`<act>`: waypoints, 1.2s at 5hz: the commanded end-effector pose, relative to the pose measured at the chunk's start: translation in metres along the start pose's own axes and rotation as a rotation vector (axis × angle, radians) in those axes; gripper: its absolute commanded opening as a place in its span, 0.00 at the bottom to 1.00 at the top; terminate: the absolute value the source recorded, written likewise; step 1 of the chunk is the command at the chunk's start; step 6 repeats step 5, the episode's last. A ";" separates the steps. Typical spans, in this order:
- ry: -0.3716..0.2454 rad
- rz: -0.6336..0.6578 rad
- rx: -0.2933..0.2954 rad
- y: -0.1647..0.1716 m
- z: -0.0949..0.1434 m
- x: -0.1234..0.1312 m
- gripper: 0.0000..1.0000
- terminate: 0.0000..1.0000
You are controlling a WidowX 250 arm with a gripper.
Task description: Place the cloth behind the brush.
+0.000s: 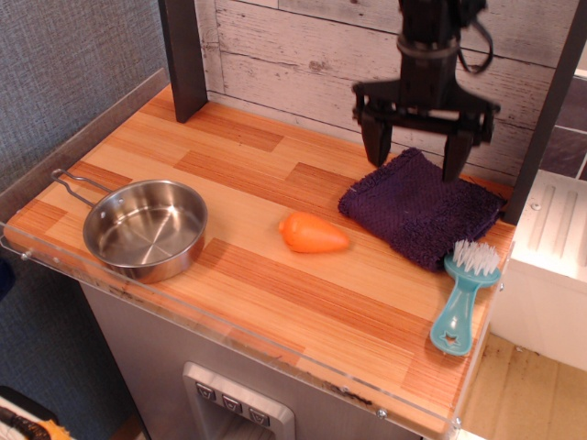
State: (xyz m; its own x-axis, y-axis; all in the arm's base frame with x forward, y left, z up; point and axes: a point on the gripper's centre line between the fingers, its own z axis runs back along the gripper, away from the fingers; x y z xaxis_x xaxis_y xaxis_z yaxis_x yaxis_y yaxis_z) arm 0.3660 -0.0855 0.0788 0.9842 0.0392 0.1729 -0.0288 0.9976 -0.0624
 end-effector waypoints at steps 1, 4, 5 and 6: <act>-0.038 -0.064 -0.027 0.012 0.040 -0.038 1.00 0.00; -0.002 -0.144 0.001 0.046 0.053 -0.072 1.00 0.00; -0.002 -0.144 0.001 0.046 0.053 -0.072 1.00 1.00; -0.002 -0.144 0.001 0.046 0.053 -0.072 1.00 1.00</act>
